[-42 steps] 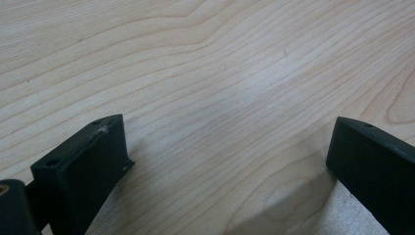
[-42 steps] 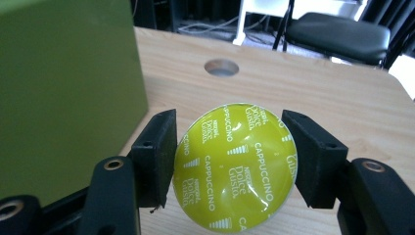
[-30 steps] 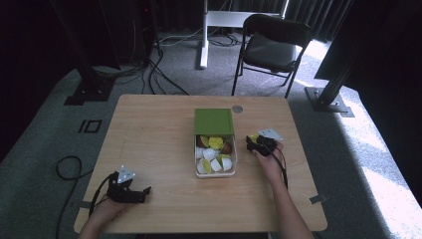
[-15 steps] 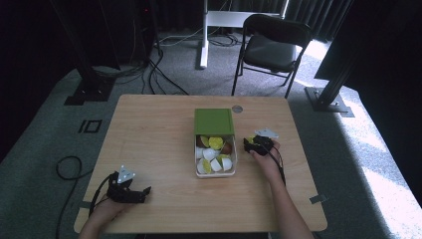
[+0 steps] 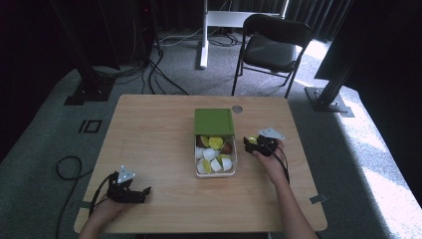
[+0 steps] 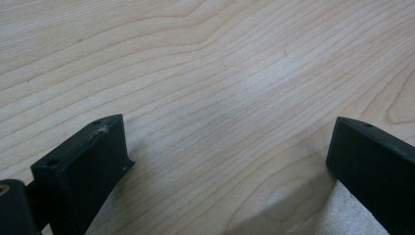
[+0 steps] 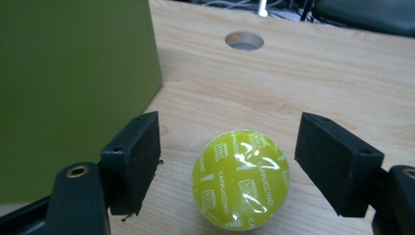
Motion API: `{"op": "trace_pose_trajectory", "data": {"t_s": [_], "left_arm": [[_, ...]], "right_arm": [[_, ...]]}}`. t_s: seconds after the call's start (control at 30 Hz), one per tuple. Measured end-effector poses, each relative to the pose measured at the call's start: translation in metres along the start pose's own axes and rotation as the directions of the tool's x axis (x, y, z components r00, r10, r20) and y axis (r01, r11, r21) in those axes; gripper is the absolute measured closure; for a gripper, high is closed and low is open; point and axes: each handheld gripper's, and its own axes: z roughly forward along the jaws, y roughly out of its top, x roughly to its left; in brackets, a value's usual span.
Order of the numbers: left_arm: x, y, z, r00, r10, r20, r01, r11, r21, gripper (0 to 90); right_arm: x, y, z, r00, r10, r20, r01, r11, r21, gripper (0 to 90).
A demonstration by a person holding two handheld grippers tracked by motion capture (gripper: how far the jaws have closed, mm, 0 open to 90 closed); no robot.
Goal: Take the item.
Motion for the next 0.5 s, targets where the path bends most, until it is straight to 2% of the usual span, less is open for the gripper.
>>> {"op": "trace_pose_trajectory", "data": {"t_s": [0.23, 0.33, 0.5], "left_arm": [[0.0, 0.0, 0.0, 1.0, 0.0, 0.0, 0.0, 1.0, 0.0, 2.8], [0.0, 0.0, 0.0, 1.0, 0.0, 0.0, 0.0, 1.0, 0.0, 2.8], [0.0, 0.0, 0.0, 1.0, 0.0, 0.0, 0.0, 1.0, 0.0, 2.8]], "right_arm": [[-0.003, 0.001, -0.017, 0.999, -0.032, -0.032, 0.032, 0.999, -0.002, 13.0], [-0.004, 0.001, -0.025, 0.9979, -0.05, -0.041, 0.05, 0.999, 0.001, 12.8], [-0.007, -0.003, -0.038, 0.9982, -0.017, -0.058, 0.015, 1.0, -0.022, 12.7]]}}
